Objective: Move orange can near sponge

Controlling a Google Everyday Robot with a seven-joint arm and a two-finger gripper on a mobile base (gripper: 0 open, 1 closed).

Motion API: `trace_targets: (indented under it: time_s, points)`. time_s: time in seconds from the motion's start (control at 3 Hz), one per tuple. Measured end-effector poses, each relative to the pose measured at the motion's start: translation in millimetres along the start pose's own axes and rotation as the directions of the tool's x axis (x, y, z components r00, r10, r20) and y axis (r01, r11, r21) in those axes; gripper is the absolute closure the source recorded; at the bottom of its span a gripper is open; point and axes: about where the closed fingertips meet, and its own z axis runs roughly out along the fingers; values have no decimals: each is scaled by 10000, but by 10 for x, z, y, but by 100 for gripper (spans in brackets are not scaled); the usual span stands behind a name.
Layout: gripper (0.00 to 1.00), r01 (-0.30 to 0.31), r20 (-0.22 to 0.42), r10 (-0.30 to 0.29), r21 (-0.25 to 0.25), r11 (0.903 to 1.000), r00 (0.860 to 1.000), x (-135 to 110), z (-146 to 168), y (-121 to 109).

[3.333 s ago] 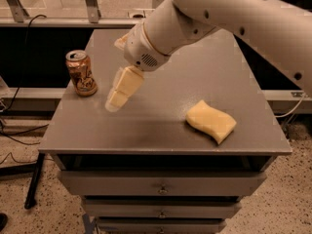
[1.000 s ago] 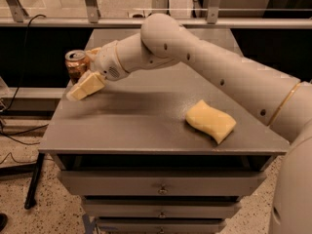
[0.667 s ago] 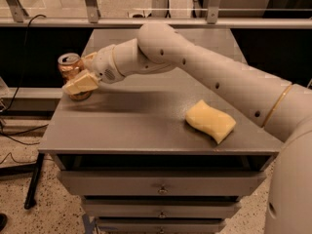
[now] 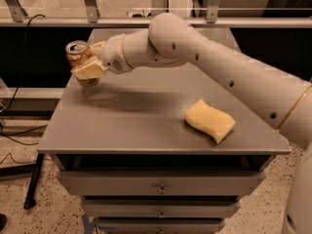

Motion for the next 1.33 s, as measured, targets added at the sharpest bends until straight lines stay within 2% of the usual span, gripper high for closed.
trace_targets:
  time_s: [0.33,0.67,1.0,1.33]
  points:
    - [100,461,-412,-428,829,9955,9982,-71,-636,-244]
    - [100,403,-959,-272,1376,9897,9950,102,-1281,-509]
    - [100,135,-1486,131,1763,9842,9888,383,-1829,-732]
    - [100,-482,-1874,915,2241,9734,9780,731,-2397,-752]
